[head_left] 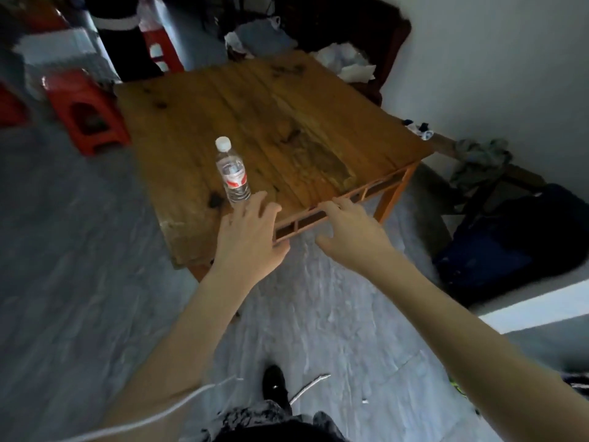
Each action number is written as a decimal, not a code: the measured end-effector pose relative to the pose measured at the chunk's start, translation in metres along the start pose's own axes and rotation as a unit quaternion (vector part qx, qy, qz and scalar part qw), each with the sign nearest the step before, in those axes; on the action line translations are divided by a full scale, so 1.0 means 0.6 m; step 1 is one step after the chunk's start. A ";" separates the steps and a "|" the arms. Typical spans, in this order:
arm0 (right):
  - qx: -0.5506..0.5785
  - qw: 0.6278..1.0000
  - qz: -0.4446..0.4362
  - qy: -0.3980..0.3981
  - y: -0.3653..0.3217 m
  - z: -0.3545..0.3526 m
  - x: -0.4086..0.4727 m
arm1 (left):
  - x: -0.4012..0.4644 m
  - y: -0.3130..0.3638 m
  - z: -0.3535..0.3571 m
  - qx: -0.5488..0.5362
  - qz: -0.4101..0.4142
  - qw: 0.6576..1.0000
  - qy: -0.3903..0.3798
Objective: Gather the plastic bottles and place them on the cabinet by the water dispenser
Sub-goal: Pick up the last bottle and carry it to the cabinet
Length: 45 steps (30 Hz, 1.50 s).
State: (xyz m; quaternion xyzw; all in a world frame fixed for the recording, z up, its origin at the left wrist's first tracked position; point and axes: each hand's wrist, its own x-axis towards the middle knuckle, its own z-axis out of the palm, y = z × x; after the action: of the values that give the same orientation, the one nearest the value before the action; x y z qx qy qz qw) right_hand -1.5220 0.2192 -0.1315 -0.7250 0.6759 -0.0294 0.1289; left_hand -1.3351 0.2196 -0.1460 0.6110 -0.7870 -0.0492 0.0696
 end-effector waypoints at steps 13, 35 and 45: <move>-0.004 0.996 -0.062 -0.059 -0.066 0.040 0.205 | 0.092 -0.103 0.034 -0.046 -0.120 0.991 -0.035; 0.047 0.967 -0.187 -0.167 -0.059 0.119 0.463 | 0.246 -0.180 0.092 -0.069 -0.323 0.938 -0.107; 0.080 0.962 -0.192 -0.179 -0.078 0.142 0.480 | 0.306 -0.229 0.152 -0.446 -0.275 0.852 0.022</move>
State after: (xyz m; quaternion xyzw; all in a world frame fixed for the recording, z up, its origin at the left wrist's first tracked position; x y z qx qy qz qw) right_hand -1.4336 -0.0500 -0.2413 -0.8219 0.4858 0.0227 0.2967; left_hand -1.2644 0.0071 -0.2493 0.7070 -0.4785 -0.3983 0.3354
